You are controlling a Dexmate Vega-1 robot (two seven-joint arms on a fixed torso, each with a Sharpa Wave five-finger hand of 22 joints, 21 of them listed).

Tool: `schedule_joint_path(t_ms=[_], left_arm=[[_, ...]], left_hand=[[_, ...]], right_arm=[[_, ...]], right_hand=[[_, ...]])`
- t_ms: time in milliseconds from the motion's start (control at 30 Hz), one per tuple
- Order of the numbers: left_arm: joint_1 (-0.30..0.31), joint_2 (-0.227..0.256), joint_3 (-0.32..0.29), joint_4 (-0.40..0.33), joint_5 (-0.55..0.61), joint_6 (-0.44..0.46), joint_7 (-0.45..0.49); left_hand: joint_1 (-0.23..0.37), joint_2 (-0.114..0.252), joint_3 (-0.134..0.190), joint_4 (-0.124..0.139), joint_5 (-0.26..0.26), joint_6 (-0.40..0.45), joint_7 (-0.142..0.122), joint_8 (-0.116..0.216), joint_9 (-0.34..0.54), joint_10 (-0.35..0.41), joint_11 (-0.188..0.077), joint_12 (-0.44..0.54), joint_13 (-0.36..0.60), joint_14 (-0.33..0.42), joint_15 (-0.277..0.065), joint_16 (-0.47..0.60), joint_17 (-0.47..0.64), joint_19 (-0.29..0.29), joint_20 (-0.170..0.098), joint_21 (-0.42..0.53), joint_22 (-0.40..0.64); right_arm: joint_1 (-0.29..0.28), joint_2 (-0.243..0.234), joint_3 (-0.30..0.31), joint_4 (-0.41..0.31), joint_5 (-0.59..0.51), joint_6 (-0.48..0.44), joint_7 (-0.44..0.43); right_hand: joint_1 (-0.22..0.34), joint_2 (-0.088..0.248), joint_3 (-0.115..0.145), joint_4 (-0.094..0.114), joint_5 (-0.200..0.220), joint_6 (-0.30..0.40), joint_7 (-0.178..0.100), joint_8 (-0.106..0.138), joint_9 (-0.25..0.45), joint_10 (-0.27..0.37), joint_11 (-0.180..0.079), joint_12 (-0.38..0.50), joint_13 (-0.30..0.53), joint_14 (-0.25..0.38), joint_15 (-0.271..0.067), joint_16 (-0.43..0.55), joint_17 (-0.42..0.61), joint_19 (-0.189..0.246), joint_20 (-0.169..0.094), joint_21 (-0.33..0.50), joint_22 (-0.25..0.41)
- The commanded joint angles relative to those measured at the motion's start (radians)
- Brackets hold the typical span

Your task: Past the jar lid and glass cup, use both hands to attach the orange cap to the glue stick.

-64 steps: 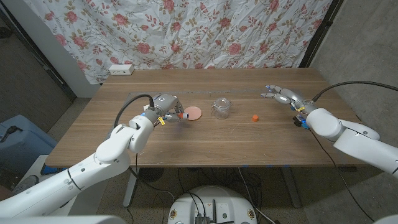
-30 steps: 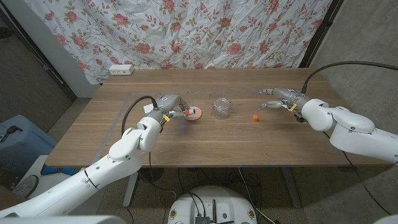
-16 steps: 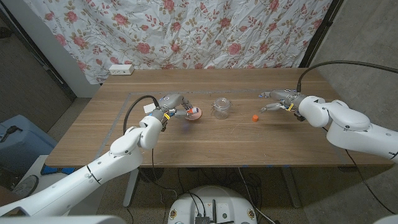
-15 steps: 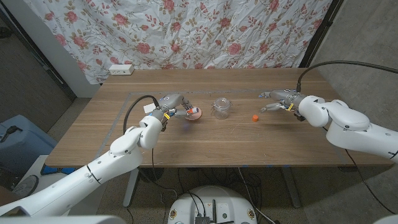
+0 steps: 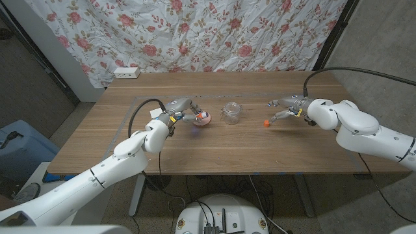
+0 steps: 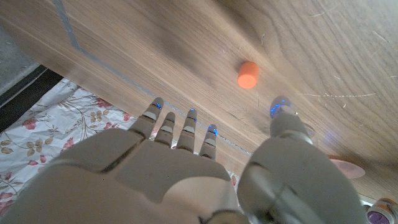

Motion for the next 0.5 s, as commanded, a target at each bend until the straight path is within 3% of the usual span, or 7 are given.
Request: schedule_joint_path(t_ms=[33, 500], left_arm=[[-0.023, -0.008, 0.014, 0.035, -0.046, -0.039, 0.019], [-0.056, -0.024, 0.041, 0.076, -0.061, -0.072, 0.025]], left_hand=[[-0.021, 0.028, -0.002, 0.003, 0.004, 0.105, 0.000, 0.005, 0.004, 0.037, -0.040, 0.006, 0.000, -0.004, -0.120, 0.005, 0.003, -0.005, -0.003, -0.003, 0.003], [-0.025, 0.030, -0.003, 0.004, 0.004, 0.102, 0.001, 0.002, 0.004, 0.035, -0.040, 0.006, 0.001, -0.006, -0.118, 0.006, 0.003, -0.006, -0.002, -0.002, 0.004]], right_arm=[[0.030, 0.037, -0.012, 0.033, -0.055, 0.059, 0.083], [0.028, 0.059, -0.005, 0.063, -0.067, 0.113, 0.099]], right_hand=[[0.006, -0.005, 0.002, 0.006, 0.005, 0.010, -0.006, 0.008, 0.005, 0.014, -0.002, 0.010, 0.005, 0.007, 0.005, 0.005, 0.002, 0.013, 0.004, 0.004, 0.004], [0.032, -0.007, 0.006, 0.009, 0.003, 0.064, -0.002, 0.031, 0.007, 0.063, -0.042, 0.024, 0.006, 0.029, -0.038, 0.015, 0.003, 0.035, -0.016, 0.009, 0.004]])
